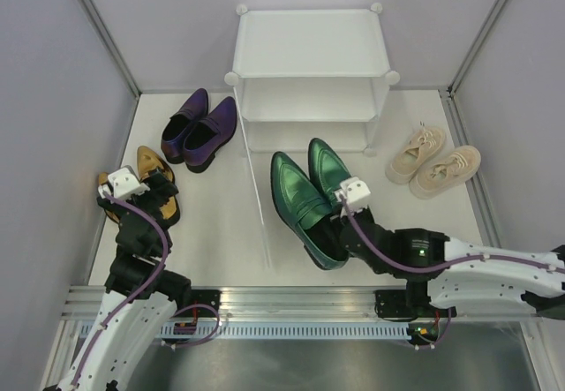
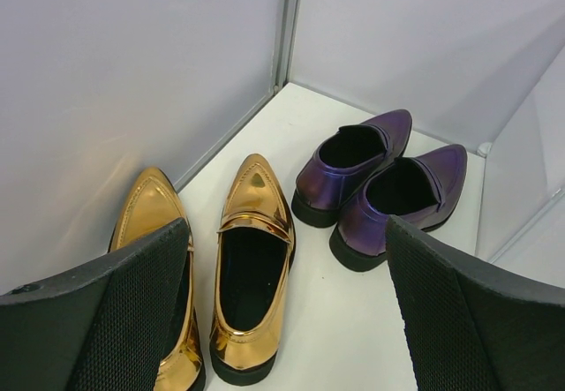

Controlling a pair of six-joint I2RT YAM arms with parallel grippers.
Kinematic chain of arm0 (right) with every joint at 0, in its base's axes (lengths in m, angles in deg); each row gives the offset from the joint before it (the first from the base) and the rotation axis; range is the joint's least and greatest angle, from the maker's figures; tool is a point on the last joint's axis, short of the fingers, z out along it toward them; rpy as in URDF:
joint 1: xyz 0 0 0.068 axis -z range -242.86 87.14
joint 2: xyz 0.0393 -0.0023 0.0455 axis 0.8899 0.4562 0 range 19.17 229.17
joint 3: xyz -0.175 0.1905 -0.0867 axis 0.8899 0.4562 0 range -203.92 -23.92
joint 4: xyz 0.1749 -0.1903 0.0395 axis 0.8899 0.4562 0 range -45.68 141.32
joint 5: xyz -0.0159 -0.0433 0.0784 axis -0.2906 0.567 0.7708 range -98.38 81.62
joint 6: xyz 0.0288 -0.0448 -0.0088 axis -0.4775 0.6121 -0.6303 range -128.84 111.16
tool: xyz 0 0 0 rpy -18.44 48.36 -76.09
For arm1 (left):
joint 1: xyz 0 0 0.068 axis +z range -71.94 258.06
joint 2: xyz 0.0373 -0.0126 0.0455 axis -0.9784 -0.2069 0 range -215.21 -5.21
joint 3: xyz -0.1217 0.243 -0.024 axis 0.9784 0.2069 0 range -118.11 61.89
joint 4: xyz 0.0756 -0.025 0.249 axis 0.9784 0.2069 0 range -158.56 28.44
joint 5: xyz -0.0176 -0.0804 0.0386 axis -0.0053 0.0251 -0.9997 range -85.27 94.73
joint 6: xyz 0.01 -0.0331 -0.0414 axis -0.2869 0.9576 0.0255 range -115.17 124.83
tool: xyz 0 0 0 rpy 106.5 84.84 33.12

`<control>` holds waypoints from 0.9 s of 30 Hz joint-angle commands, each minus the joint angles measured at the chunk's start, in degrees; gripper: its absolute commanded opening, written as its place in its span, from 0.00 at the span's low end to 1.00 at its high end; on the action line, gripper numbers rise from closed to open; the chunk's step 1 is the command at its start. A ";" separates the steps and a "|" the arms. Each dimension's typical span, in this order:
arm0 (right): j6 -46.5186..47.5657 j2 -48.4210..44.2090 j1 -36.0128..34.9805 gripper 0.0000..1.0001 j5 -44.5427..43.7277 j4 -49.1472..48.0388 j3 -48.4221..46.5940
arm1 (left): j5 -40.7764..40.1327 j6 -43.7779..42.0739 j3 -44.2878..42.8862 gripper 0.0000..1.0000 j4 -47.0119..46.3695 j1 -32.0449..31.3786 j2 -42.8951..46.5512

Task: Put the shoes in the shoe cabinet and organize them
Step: Adjust the shoe cabinet at the center of the board.

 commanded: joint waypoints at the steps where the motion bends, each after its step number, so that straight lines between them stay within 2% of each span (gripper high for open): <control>1: 2.65 6.56 -0.03 0.01 3.14 -19.76 -1.01 | 0.62 1.49 -1.95 0.93 -0.44 -0.23 -0.64; 6: 7.40 16.92 -0.03 0.01 17.10 -34.86 -2.68 | 0.09 1.31 -1.95 0.93 -0.35 -0.32 -0.46; 9: 8.29 20.27 -0.03 0.01 18.72 -37.18 -4.00 | -0.17 1.22 -1.95 0.93 -0.35 -0.32 -0.38; 13: 6.54 18.97 0.94 0.01 16.44 -35.43 -1.73 | -0.44 1.31 -1.95 0.93 -0.43 -0.32 -0.03; 20: 0.12 12.29 11.38 0.01 12.48 -25.77 3.29 | -1.14 1.31 -2.04 0.94 -0.43 -0.32 1.29; 27: -6.81 19.57 18.69 0.00 12.13 -22.25 1.37 | -1.41 1.22 -2.04 0.94 -0.35 -0.32 1.47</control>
